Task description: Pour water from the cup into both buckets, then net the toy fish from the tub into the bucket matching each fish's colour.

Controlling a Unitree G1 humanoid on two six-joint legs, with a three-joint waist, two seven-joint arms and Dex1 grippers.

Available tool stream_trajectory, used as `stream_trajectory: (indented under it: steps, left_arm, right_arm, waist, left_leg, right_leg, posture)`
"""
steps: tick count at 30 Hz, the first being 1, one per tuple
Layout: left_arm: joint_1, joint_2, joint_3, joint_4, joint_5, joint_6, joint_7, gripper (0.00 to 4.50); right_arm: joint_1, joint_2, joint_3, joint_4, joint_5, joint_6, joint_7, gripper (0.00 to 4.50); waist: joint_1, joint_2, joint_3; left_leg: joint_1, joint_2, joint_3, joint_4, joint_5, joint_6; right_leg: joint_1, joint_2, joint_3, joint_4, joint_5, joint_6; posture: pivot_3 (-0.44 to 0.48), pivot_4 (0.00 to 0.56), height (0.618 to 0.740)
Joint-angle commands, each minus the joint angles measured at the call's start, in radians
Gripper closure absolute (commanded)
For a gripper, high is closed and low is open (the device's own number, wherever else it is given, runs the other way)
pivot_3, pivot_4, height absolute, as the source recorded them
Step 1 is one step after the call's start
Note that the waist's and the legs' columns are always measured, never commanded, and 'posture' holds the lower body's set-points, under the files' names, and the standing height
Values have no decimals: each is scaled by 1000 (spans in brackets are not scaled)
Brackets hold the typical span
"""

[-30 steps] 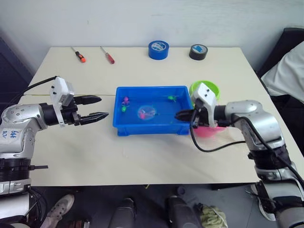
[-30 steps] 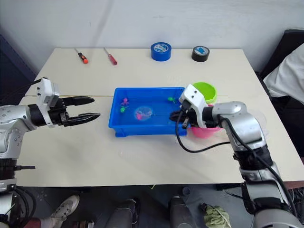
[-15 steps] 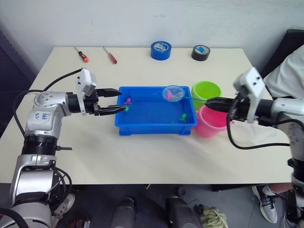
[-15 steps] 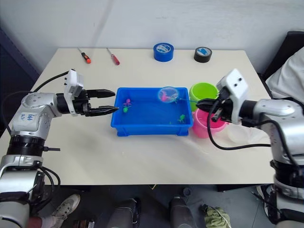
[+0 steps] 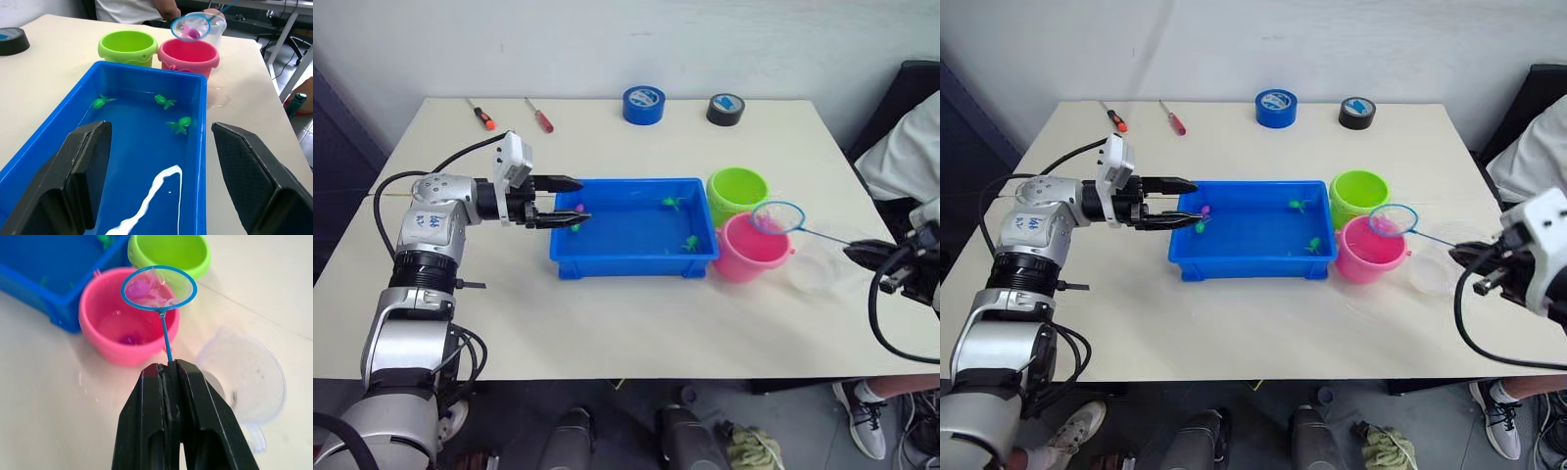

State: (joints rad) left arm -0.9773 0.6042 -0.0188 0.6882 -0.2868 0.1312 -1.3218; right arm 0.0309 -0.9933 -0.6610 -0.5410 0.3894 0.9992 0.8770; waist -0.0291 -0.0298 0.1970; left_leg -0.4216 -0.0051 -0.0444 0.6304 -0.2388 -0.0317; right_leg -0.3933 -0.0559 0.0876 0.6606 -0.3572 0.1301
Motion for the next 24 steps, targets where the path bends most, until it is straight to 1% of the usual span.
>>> stream_trajectory:
  steps: [1, 4, 7, 10, 18, 24]
  left_arm:
    - [-38, 1, 13, 13, 7, -17, -13, 917]
    - [-44, -1, 13, 25, 14, -23, -20, 917]
    - [-51, -4, 15, 41, 18, -31, -24, 917]
    - [-57, -11, 13, 53, 23, -40, -26, 917]
    - [-64, -29, 13, 65, 23, -50, -37, 917]
    - [-59, -28, 12, 41, 16, -32, -64, 917]
  right_arm:
    - [61, -29, 27, -84, -85, -113, -42, 4500]
    - [111, -38, 93, -141, -166, -211, -83, 4500]
    - [135, -32, 119, -165, -228, -290, -114, 4500]
    - [170, -38, 162, -181, -340, -419, -158, 4500]
    - [255, -53, 198, -111, -645, -744, -248, 4500]
    - [301, -14, 209, -48, -823, -926, -340, 4500]
  waist:
    - [0, 0, 0]
    - [0, 0, 0]
    - [2, 0, 0]
    - [4, 0, 0]
    - [3, 0, 0]
    - [2, 0, 0]
  left_leg:
    - [0, 0, 0, 0, 0, 0]
    - [0, 0, 0, 1, 1, 0]
    - [0, 0, 0, 1, 1, 0]
    - [0, -1, -1, 1, 1, 0]
    - [0, -1, 0, 1, 1, 0]
    - [1, -1, 0, 1, 1, -1]
  right_leg:
    - [0, 0, 0, 0, 0, 0]
    - [0, 0, 0, 0, 0, 1]
    - [1, 0, 0, 0, 1, 1]
    - [1, 0, 0, 0, 1, 1]
    - [1, 0, 0, 0, 1, 1]
    - [1, 0, 0, 1, 1, 1]
  posture:
    - [0, 150, 734]
    - [0, 150, 734]
    - [0, 150, 734]
    - [0, 150, 734]
    - [0, 150, 734]
    - [0, 150, 734]
